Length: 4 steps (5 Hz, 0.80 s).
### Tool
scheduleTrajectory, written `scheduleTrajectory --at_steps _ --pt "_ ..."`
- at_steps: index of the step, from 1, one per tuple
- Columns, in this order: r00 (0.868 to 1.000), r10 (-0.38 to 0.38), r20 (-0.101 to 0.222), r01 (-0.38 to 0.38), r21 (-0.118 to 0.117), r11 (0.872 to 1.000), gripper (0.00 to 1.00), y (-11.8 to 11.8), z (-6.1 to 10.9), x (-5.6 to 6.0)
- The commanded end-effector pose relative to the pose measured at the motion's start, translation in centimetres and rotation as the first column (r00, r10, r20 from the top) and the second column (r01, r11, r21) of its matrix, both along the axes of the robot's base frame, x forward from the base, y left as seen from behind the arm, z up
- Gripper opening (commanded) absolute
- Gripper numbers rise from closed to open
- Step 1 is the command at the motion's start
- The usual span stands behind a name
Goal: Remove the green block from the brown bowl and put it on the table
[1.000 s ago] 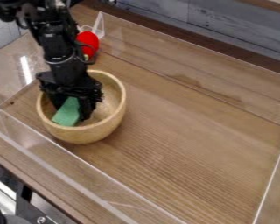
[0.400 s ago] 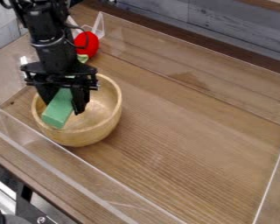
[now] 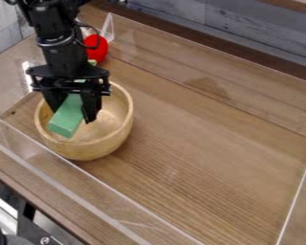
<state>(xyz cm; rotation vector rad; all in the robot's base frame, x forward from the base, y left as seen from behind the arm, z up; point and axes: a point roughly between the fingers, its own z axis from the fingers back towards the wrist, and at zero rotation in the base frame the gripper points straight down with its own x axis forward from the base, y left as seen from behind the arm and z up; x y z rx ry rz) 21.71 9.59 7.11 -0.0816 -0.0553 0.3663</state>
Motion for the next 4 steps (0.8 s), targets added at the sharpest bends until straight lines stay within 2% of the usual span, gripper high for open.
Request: scheduleTrajectory --at_steps 1,4 --pt "0.998 -0.007 0.063 0.006 0.024 1.0 0.0 0.3 2.0 0.9" --pt "0.998 -0.016 0.063 0.016 0.005 1.0 0.0 -3.6 2.8 -0.4"
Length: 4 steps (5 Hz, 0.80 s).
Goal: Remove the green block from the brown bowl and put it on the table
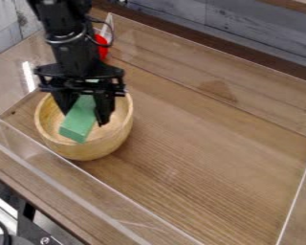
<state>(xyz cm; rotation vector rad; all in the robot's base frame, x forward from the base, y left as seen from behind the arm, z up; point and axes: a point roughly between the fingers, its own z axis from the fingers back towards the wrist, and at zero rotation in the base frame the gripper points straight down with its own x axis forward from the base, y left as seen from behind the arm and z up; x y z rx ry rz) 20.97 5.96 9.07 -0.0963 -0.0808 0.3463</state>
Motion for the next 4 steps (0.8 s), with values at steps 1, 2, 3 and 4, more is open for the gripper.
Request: scheduleTrajectory --at_steps 1,2,3,4 --pt "0.999 -0.012 0.037 0.012 0.004 1.0 0.0 -1.3 2.0 0.9" --pt "0.998 -0.047 0.038 0.047 0.0 0.999 0.0 -3.3 2.7 1.5" --pt "0.992 -0.123 0.039 0.123 0.0 0.992 0.0 -6.6 1.8 1.8" --pt "0.985 -0.169 0.035 0.169 0.003 0.986 0.0 -9.6 0.3 2.1"
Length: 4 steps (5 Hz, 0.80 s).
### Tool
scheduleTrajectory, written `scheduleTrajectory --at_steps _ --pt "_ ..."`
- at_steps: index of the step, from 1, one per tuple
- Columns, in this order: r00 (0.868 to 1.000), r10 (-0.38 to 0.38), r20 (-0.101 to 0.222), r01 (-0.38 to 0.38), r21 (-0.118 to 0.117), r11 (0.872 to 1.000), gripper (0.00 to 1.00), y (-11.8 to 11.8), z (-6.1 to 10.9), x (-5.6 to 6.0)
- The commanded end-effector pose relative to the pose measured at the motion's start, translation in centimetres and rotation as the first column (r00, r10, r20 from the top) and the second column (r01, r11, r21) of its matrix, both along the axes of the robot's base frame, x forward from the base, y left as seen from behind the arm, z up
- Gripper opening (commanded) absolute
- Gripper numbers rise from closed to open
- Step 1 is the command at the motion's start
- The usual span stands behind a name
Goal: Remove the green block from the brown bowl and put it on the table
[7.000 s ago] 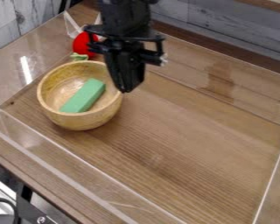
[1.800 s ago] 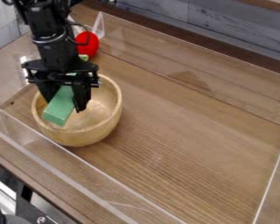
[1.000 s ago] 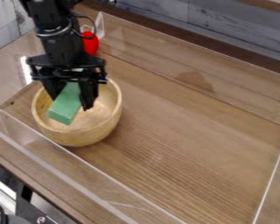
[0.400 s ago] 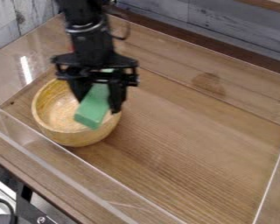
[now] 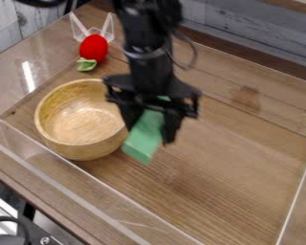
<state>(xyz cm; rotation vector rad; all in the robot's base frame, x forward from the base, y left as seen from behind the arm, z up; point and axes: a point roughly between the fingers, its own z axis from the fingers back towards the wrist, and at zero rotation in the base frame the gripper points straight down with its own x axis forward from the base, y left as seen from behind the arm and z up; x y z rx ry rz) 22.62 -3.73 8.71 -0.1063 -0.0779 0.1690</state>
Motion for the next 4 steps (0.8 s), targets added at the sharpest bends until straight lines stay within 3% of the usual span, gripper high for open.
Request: scheduleTrajectory --at_steps 1,2,4 --pt "1.0 0.004 0.025 -0.004 0.008 1.0 0.0 -1.5 -1.6 0.1" --pt "1.0 0.012 0.019 -0.012 0.012 1.0 0.0 -1.5 -3.8 -0.3" --pt "0.992 -0.124 0.016 0.124 0.019 0.992 0.0 -0.3 -2.9 1.5"
